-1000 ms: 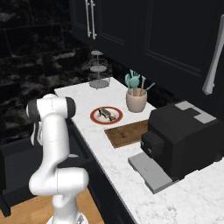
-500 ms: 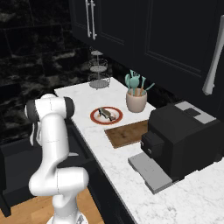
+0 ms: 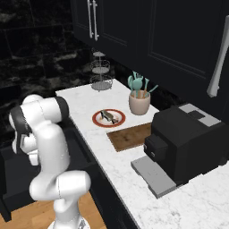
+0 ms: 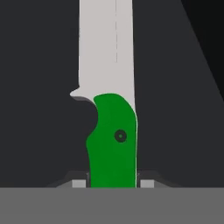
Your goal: Pick up the knife from the drawer and place it on the cutting board. Then place the meat from the plate to the cutting board.
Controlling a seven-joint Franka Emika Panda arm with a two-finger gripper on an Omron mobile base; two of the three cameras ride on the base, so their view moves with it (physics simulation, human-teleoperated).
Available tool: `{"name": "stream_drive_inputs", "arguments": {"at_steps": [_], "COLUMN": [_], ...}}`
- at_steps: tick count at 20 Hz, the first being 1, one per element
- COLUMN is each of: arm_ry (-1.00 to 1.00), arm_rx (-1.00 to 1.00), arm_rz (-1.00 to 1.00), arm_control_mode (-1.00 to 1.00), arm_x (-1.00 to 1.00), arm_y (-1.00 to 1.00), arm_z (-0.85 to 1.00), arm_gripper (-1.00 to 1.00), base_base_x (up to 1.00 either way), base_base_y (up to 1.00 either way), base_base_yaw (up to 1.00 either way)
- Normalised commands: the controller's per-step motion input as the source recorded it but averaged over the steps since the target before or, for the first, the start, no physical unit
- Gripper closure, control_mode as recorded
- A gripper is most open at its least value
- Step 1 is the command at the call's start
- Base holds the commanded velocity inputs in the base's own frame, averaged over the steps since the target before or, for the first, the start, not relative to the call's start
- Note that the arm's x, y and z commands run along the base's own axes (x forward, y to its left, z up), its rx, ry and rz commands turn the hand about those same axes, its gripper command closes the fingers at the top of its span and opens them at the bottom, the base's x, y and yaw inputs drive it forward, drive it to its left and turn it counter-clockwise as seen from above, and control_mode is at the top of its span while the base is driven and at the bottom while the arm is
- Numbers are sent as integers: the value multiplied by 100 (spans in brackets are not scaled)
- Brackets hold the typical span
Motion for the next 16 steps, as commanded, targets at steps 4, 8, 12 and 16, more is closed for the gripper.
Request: {"name": "stream_drive_inputs", "arguments": {"at_steps": [4,8,12,16], "arm_ry": [0,-12,-17,-8], "arm_rx": [0,0,0,0], "arm_rz": [0,0,0,0], "arm_control_mode": [-100,-100,-100,-100], "arm_x": [-83,-79,-45,-8], "arm_y": [19,-16,-52,-61], "arm_z": [100,100,100,100], "arm_gripper": [100,100,100,100], "base_base_x": [0,0,0,0], "base_base_y": [0,0,0,0], "base_base_yaw": [0,0,0,0]}}
